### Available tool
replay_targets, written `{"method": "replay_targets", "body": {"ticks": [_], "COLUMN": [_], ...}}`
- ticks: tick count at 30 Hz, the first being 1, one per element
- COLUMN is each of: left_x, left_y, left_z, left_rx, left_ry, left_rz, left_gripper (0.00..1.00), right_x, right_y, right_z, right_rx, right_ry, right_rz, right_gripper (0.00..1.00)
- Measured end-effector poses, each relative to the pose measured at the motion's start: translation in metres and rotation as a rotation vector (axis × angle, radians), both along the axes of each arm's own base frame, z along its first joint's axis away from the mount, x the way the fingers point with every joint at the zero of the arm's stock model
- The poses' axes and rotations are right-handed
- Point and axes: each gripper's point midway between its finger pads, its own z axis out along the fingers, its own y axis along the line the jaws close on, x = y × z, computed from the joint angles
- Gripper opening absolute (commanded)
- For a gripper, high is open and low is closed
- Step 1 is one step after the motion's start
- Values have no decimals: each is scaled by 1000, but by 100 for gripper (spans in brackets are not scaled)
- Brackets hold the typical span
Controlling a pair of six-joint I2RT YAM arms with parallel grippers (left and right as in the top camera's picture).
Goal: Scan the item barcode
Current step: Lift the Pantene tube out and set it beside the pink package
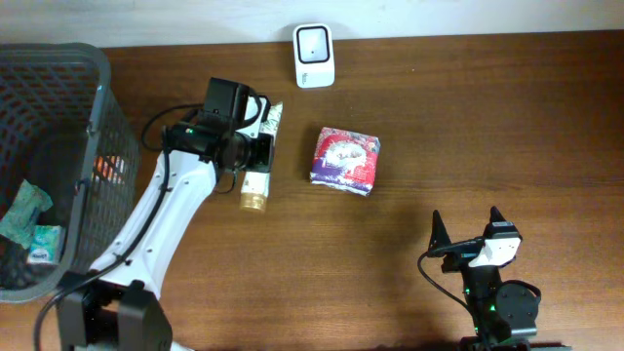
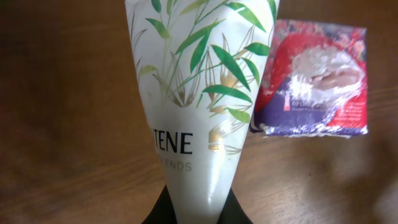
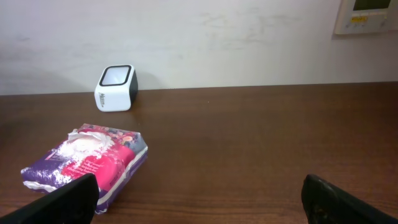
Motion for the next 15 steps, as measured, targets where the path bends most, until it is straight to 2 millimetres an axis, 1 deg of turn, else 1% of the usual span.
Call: {"method": "replay_targets", "body": {"ticks": [3,7,9,11,14,15], "left_x": [1,1,3,9,15,17], "left_y": [0,0,-1,-3,-8,-13], "left_z": [-9,-11,-15,-25,-47,-55], "left_rx": [8,9,10,12,6,-1], "left_ry": [21,24,27,35,71,87], "left_rz": [-3,-4,-4,-4,21,39], "left_gripper": [0,2,0,0,2,6], "right_x": [0,0,0,0,0,0], "right_y": [0,0,0,0,0,0], "right_z": [0,0,0,0,0,0], "right_rx": [0,0,0,0,-1,0], "right_ry": [0,0,0,0,0,0], "right_rz": [0,0,0,0,0,0], "right_gripper": [99,99,99,99,99,99]}}
